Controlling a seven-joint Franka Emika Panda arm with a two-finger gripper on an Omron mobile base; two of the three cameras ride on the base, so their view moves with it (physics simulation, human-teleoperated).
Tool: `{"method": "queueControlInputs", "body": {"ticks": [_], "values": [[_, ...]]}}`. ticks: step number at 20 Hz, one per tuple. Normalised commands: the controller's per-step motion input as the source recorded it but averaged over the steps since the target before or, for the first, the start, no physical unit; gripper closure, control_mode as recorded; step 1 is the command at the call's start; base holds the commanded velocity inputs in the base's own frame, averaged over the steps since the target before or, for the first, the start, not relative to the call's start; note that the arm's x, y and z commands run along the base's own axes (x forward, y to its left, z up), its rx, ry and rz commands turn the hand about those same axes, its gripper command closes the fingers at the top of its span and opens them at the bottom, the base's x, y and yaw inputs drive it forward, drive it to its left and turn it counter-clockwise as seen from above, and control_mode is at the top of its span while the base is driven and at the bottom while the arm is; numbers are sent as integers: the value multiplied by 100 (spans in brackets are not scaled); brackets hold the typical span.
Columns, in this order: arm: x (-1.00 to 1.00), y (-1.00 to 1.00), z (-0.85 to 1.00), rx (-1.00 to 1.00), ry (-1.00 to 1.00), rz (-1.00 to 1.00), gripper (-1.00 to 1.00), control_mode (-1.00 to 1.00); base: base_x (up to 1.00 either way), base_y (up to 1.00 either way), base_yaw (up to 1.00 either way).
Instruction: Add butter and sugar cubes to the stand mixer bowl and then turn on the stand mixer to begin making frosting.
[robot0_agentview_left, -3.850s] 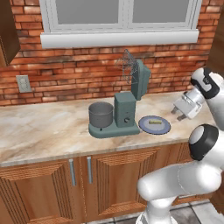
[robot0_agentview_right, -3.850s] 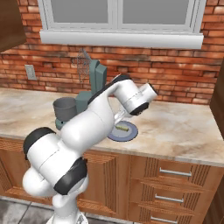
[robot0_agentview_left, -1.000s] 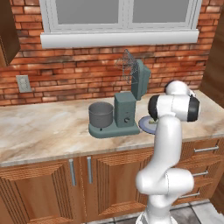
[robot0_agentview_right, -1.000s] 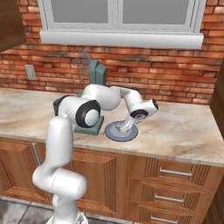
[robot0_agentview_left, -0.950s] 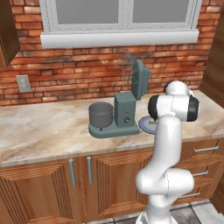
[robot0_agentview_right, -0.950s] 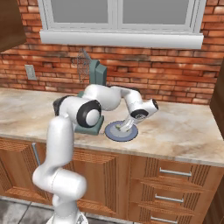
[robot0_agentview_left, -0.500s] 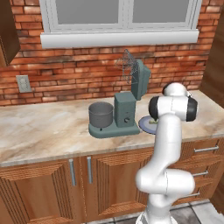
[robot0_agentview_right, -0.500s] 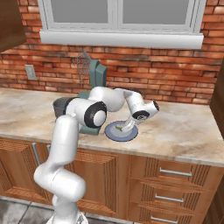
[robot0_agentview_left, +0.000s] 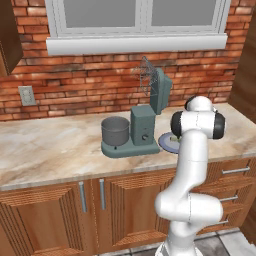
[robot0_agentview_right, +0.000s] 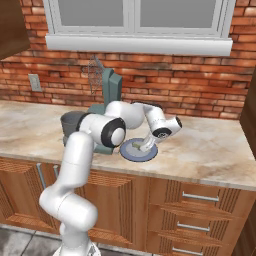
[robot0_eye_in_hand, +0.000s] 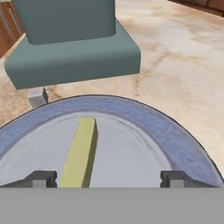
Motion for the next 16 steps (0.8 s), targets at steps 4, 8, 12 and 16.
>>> {"method": "queueControlInputs", "body": {"ticks": [4, 8, 12, 16], "values": [[0, 1, -25, -1, 0, 0, 100, -100, 0, 0, 0], [0, 0, -11, -1, 0, 0, 100, -100, 0, 0, 0], [-17, 0, 7, 0, -1, -4, 100, -100, 0, 0, 0], [-58, 0, 81, 4, -11, -3, 100, -100, 0, 0, 0]]}}
